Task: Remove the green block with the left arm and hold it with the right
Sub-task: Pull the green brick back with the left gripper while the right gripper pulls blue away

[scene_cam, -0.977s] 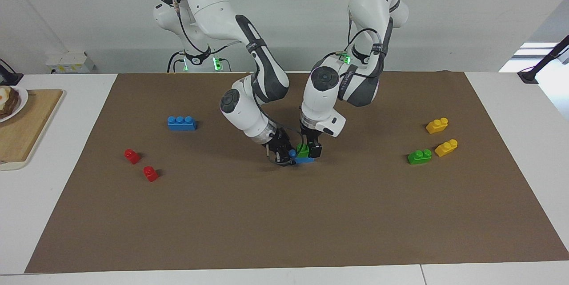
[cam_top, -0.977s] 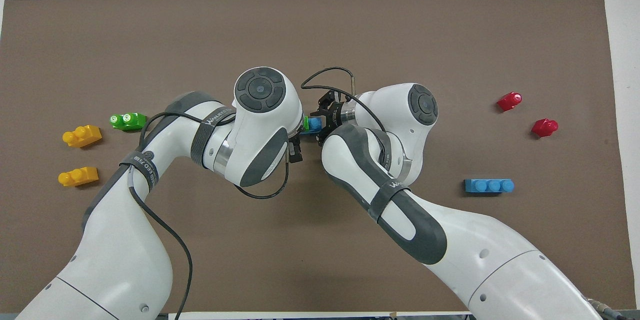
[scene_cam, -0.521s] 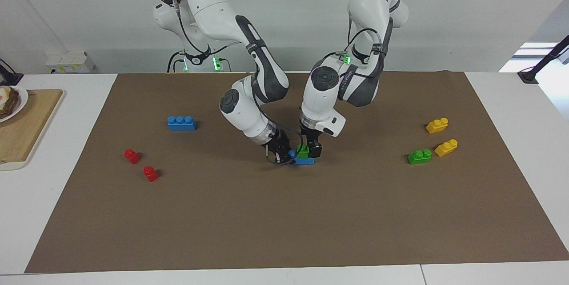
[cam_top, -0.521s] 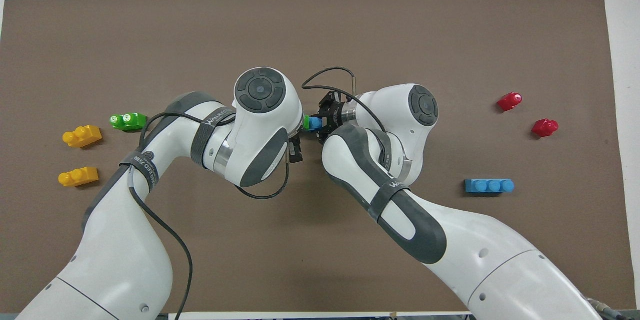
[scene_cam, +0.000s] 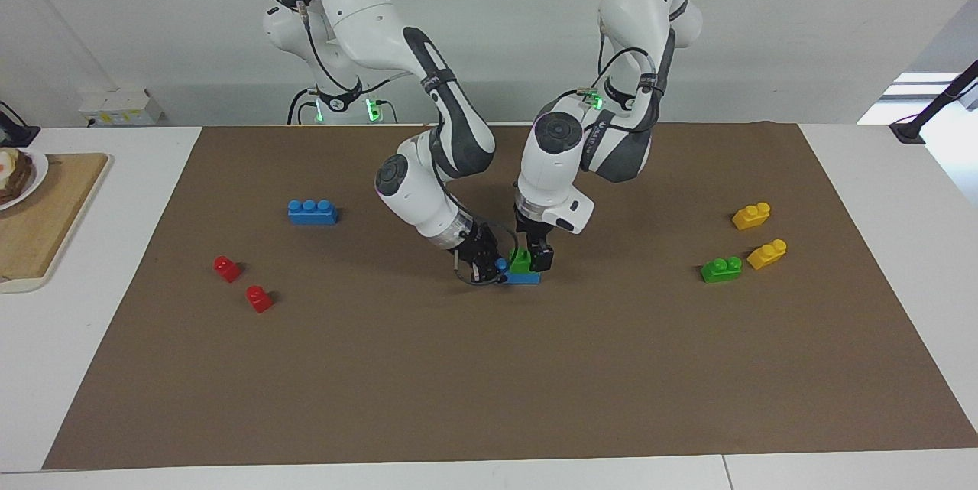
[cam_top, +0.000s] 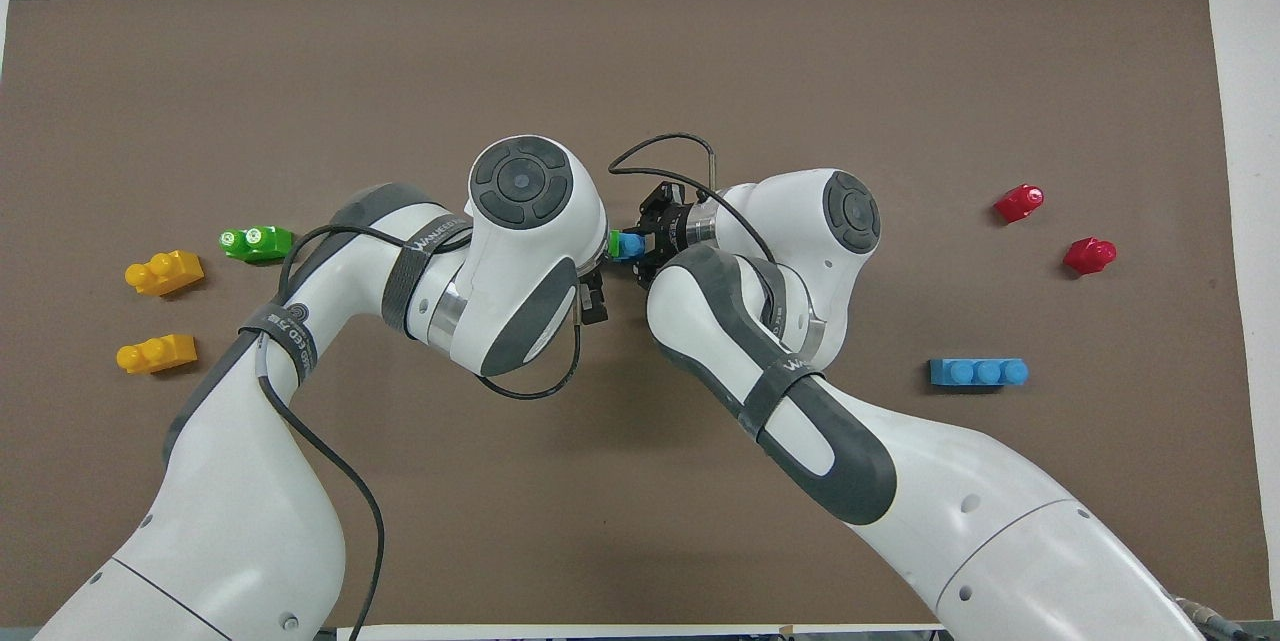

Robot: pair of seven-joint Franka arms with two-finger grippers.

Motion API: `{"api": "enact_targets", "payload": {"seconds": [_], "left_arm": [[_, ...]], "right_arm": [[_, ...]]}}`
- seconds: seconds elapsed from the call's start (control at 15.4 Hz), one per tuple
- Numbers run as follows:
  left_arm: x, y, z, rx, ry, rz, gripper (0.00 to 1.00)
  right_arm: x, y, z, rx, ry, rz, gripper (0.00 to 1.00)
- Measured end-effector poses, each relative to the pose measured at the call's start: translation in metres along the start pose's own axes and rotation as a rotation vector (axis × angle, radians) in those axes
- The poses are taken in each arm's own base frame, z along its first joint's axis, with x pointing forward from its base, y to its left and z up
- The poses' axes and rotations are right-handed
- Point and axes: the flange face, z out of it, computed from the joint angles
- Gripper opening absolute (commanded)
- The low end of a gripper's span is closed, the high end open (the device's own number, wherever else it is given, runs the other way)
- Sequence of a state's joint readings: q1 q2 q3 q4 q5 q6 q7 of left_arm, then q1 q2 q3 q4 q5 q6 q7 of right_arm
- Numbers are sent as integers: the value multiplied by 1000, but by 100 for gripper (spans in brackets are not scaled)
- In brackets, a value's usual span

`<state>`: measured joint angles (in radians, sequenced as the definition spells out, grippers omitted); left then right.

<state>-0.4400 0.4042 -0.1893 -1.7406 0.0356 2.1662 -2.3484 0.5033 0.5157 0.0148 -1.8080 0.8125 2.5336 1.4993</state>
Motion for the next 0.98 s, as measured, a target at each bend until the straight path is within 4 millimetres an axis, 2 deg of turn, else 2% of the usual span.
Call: {"api": "enact_targets", "payload": {"seconds": [0.07, 0.33, 0.46, 0.59, 0.85, 0.98], "left_arm": [[-1, -1, 0, -2, 2, 3, 97], [-1, 1, -3, -24, 8, 13, 45], [-1, 6, -7, -46, 6, 15, 16], [0, 10, -12, -59, 3, 13, 1], [-1, 10, -16, -51, 36, 33, 0], [-2, 11, -24, -35, 54, 36, 0]], "right_arm": [[0, 0, 0, 0, 0, 0, 0], [0, 0, 0, 0, 0, 0, 0], [0, 0, 0, 0, 0, -1, 0], [-1, 1, 0, -1, 0, -3, 0], [-4, 3, 2, -5, -3, -9, 0], [-4, 4, 3, -6, -3, -8, 0]]}}
